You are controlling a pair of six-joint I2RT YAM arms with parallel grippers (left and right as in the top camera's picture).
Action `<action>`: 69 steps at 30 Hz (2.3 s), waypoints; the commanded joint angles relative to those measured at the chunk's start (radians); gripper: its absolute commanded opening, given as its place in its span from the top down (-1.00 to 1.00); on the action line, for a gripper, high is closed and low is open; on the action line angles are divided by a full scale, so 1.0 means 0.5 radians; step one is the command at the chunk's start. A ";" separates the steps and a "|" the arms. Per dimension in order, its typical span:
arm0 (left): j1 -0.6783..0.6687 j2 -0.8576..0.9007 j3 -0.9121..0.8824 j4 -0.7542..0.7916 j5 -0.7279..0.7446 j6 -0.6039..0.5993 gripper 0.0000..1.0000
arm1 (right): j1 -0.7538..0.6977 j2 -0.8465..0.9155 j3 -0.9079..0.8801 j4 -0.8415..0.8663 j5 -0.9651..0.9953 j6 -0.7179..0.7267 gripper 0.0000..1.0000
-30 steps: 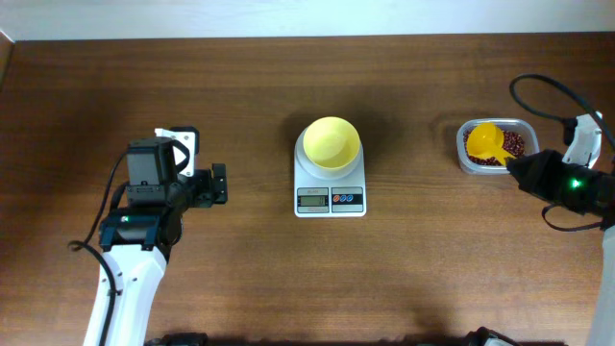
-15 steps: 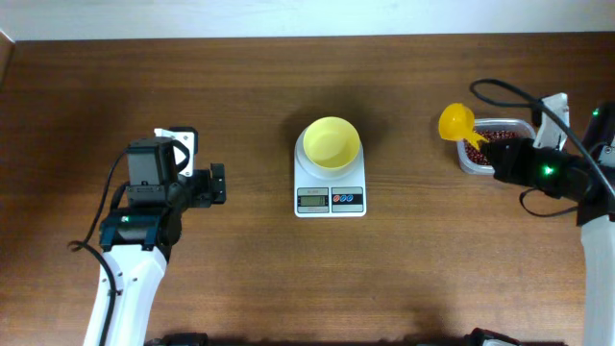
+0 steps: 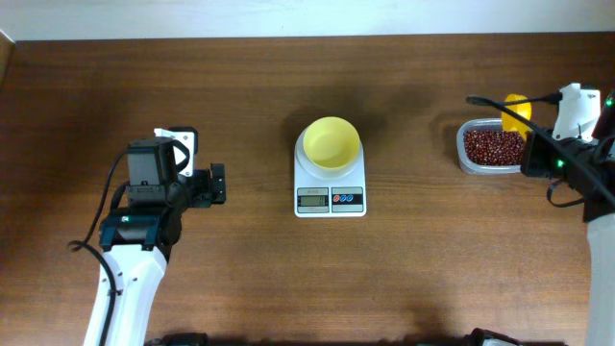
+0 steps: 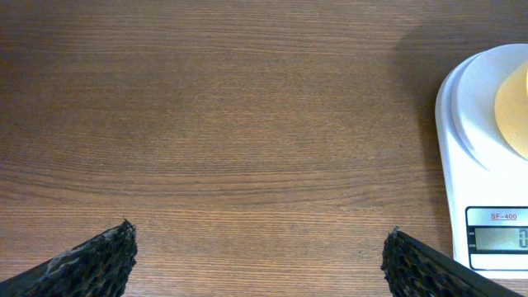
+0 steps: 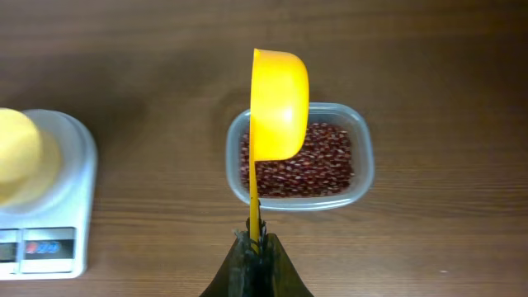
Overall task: Scoop item into bowl and weigh 50g on scale
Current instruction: 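Dip the scoop into the red beans with the right gripper, then carry the filled scoop with the right gripper over the yellow bowl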
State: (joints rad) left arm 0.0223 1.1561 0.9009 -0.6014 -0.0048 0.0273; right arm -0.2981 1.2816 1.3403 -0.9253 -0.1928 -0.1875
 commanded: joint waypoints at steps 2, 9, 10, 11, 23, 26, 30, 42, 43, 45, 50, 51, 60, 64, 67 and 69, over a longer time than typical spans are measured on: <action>0.010 0.011 -0.006 0.004 -0.014 0.031 -0.98 | 0.011 0.201 0.039 -0.023 0.276 -0.089 0.92; 0.010 0.011 -0.006 0.004 -0.014 0.031 -0.98 | 0.011 0.540 0.039 -0.090 0.545 -0.089 0.92; 0.010 0.011 -0.006 0.004 -0.014 0.031 -0.98 | 0.011 0.575 0.038 -0.092 0.544 -0.087 0.92; 0.010 0.011 -0.006 0.004 -0.014 0.031 -0.98 | 0.011 0.610 0.037 -0.093 0.538 -0.081 0.92; 0.010 0.011 -0.006 0.004 -0.014 0.031 -0.98 | 0.003 0.850 0.035 -0.092 0.023 0.018 0.92; 0.010 0.011 -0.006 0.004 -0.014 0.031 -0.98 | -0.091 0.850 0.035 -0.093 -0.227 0.018 0.92; 0.010 0.011 -0.006 0.004 -0.014 0.031 -0.98 | -0.378 0.852 0.030 -0.111 -0.620 0.018 0.92; 0.010 0.011 -0.006 0.004 -0.014 0.031 -0.98 | -0.797 0.856 -0.156 -0.069 -1.279 0.208 0.92; 0.010 0.011 -0.006 0.004 -0.014 0.031 -0.98 | -0.848 0.867 -0.187 -0.069 -1.287 0.237 0.92; 0.010 0.011 -0.006 0.004 -0.014 0.031 -0.98 | -0.968 0.932 -0.202 -0.073 -1.514 0.237 0.92; 0.010 0.011 -0.006 0.004 -0.014 0.031 -0.98 | -1.056 0.982 -0.201 -0.069 -1.906 0.237 0.92; 0.010 0.011 -0.006 0.004 -0.014 0.031 -0.98 | -1.056 0.982 -0.201 -0.063 -2.011 0.237 0.92; 0.010 0.011 -0.006 0.003 -0.014 0.031 -0.98 | -1.051 0.982 -0.201 -0.156 -2.525 0.363 0.92; 0.010 0.011 -0.006 0.003 -0.014 0.031 -0.98 | -0.911 0.981 -0.201 -0.223 -2.541 0.362 0.92; 0.010 0.011 -0.006 0.003 -0.014 0.031 -0.97 | -0.719 0.981 -0.201 -0.222 -2.565 0.363 0.92; 0.010 0.011 -0.006 0.003 -0.014 0.031 -0.98 | -0.580 0.981 -0.201 -0.222 -2.652 0.364 0.92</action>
State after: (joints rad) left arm 0.0223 1.1561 0.9009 -0.6014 -0.0051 0.0273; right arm -0.6456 1.7676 1.2507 -1.0367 -1.4368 0.0006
